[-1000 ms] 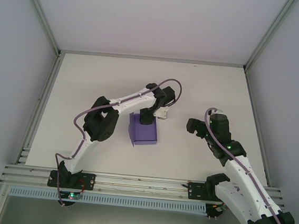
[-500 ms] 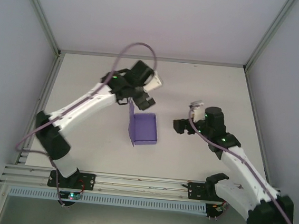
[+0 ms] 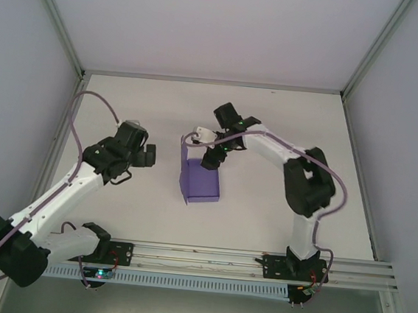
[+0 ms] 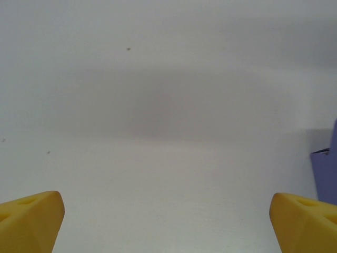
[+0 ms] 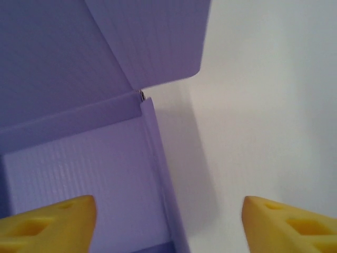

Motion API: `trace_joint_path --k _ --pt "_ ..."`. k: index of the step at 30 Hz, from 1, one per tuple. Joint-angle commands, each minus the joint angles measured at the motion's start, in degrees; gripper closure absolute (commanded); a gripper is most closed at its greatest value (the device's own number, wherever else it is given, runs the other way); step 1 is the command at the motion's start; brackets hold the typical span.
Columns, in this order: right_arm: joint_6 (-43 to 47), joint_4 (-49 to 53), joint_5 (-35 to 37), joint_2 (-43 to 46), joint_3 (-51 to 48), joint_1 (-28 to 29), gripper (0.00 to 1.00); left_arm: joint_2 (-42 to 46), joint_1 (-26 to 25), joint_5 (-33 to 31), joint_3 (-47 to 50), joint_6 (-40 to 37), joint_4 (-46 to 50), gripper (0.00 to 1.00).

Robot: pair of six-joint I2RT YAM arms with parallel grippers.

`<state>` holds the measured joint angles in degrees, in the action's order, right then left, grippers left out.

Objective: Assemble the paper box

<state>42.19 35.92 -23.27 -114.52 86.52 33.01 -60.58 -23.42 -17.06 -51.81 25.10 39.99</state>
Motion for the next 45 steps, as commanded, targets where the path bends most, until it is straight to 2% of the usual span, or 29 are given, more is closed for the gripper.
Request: trace_joint_path --k 1,2,4,8,14,17,21,26,30,32,36,39,40,43,45 --pt "3.2 8.3 -0.5 -4.0 4.4 1.2 0.38 2.6 1.0 -4.5 1.2 5.1 1.8 0.00" --pt "2.0 7.1 -0.1 -4.7 4.7 1.3 0.38 2.9 1.1 -4.6 1.4 5.2 1.6 0.00" --pt "-2.6 2.5 1.8 -5.4 4.3 1.7 0.48 3.4 1.2 -4.4 1.9 5.5 0.8 0.00" --pt "-9.2 -3.1 4.7 -5.7 2.2 2.2 0.74 3.8 1.3 -3.7 2.5 4.6 -1.3 0.01" --pt "-21.3 -10.0 11.2 -1.7 -4.4 2.9 0.89 3.4 1.2 -4.5 2.0 4.6 -0.8 0.00" --pt "-31.7 -12.6 18.9 2.2 -9.0 3.6 0.91 3.5 1.2 -5.8 2.1 5.3 -0.8 0.00" --pt "-52.5 -12.8 33.2 7.9 -15.7 4.8 0.93 3.4 1.3 -7.0 1.7 6.3 -1.0 0.00" --pt "-70.9 -9.2 40.4 11.8 -23.1 6.5 0.95 3.1 1.2 -4.8 1.6 5.4 -2.7 0.00" --pt "-83.6 -8.4 40.4 13.2 -26.7 9.7 0.94 2.4 1.2 -1.4 1.9 4.1 -5.3 0.00" --pt "-86.4 -8.8 39.9 14.5 -27.2 11.8 0.90 2.2 1.2 2.0 2.4 2.7 -7.1 0.00" --pt "-88.2 -11.0 41.9 18.9 -27.8 14.5 0.71 2.0 1.2 8.7 2.8 -0.8 -9.8 0.00" --pt "-88.5 -9.9 45.0 22.4 -28.5 14.4 0.41 2.1 1.2 12.9 3.2 -3.2 -11.4 0.00" --pt "-87.9 -9.7 45.5 23.6 -28.9 14.3 0.37 2.1 1.2 14.2 3.3 -4.0 -11.6 0.00" --pt "-80.2 -12.1 46.4 28.5 -31.0 14.1 0.16 2.1 1.2 21.2 3.7 -9.7 -13.1 0.00" --pt "-69.1 -17.5 46.0 32.4 -34.0 13.5 0.05 1.4 1.2 25.6 3.0 -14.0 -13.2 0.00"
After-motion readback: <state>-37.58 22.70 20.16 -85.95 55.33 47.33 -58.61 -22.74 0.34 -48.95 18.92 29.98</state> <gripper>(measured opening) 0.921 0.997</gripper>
